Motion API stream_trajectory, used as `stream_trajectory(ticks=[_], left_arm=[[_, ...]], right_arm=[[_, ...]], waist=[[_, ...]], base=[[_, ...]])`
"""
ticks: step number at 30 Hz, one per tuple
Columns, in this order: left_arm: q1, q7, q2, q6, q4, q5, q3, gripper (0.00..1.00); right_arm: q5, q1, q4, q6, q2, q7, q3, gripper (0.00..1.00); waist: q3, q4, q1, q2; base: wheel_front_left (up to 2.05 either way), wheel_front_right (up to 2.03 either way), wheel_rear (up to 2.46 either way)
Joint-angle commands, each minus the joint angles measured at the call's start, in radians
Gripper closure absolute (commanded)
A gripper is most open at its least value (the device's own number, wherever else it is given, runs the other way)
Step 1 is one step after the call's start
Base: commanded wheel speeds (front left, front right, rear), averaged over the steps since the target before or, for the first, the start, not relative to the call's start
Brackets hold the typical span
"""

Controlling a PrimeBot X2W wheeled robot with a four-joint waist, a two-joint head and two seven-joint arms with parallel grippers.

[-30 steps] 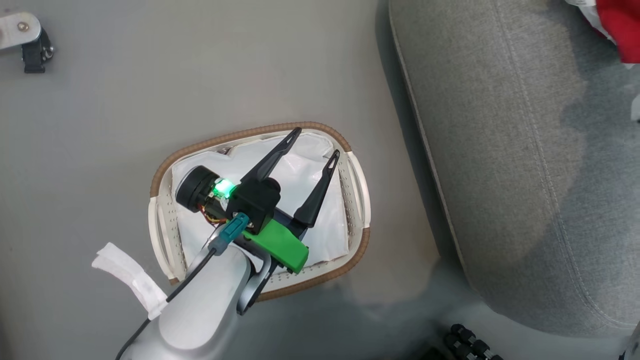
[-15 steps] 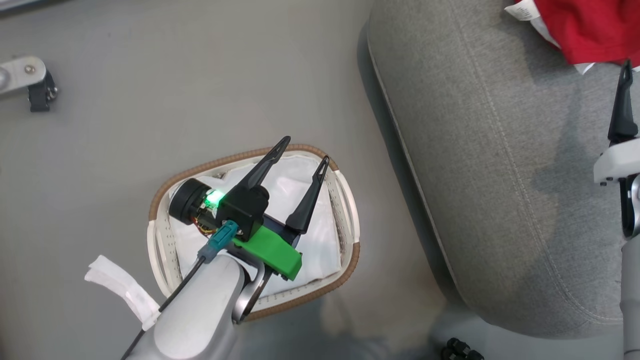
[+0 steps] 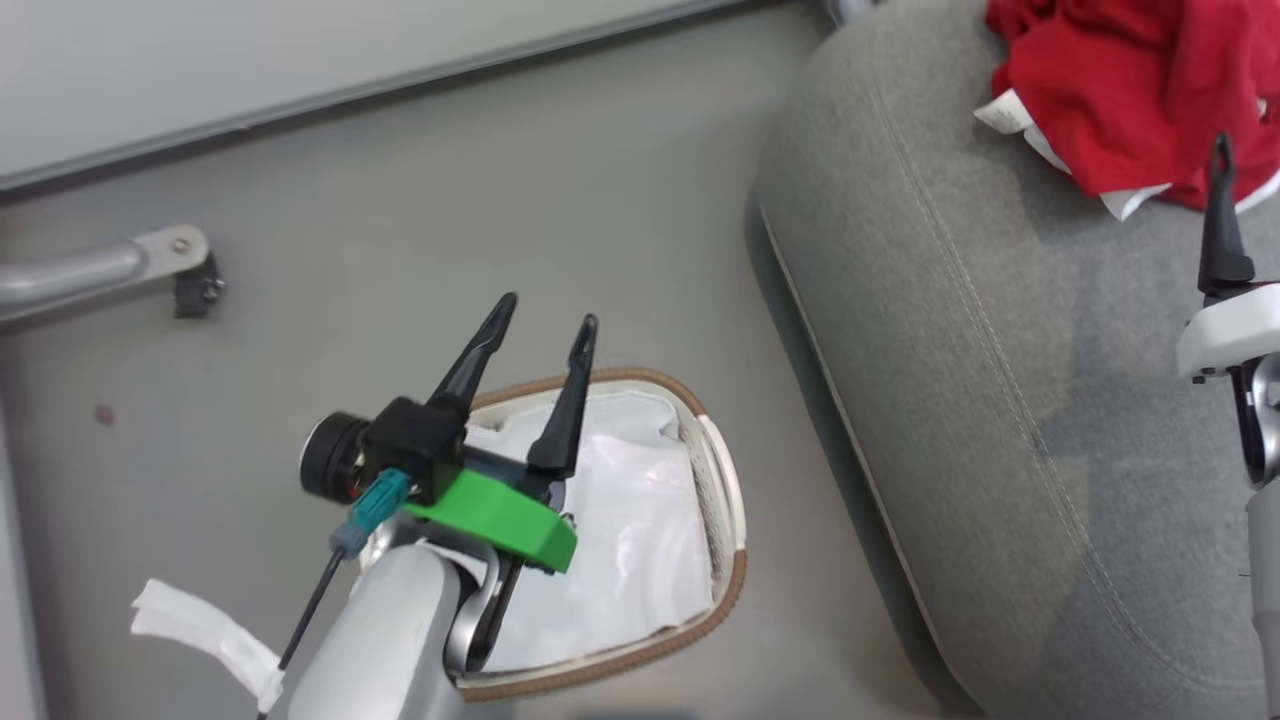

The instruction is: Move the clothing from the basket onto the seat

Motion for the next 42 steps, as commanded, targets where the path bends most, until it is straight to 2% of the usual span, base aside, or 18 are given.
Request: stream_trajectory(ticks=[1, 11, 19, 22, 29, 42], left_arm=[[0.032, -0.001, -0.006, 0.000, 0.000, -0.004, 0.019, 0.00], [0.159, 0.000, -0.017, 0.010, 0.016, 0.004, 0.191, 0.00], [0.264, 0.000, -0.019, 0.023, -0.004, -0.010, 0.304, 0.00], [0.297, 0.000, -0.018, 0.024, -0.009, -0.019, 0.325, 0.00], [0.366, 0.000, -0.018, 0.018, -0.008, -0.027, 0.361, 0.00], [0.388, 0.000, -0.018, 0.015, 0.001, -0.036, 0.355, 0.00]], right_arm=[[0.015, -0.001, 0.007, -0.001, -0.004, 0.000, 0.017, 0.00], [0.078, 0.051, 0.047, -0.001, 0.093, 0.000, 0.143, 0.00], [0.116, 0.198, 0.028, -0.001, 0.169, 0.000, 0.191, 0.00], [0.136, 0.255, 0.011, -0.001, 0.173, 0.000, 0.202, 0.00], [0.265, 0.390, -0.055, -0.001, 0.176, 0.000, 0.261, 0.00], [0.276, 0.456, -0.076, -0.001, 0.176, 0.000, 0.276, 0.00]], waist=[[-0.090, 0.080, 0.0000, 0.0000], [-0.205, 0.188, 0.0000, 0.0000], [-0.267, 0.237, 0.0000, 0.0000], [-0.284, 0.242, 0.0000, 0.0000], [-0.317, 0.238, 0.0000, 0.0000], [-0.326, 0.222, 0.0000, 0.0000]], base=[[0.00, 0.00, 0.00], [0.00, 0.00, 0.00], [0.00, 0.00, 0.00], [0.00, 0.00, 0.00], [0.00, 0.00, 0.00], [0.00, 0.00, 0.00]])
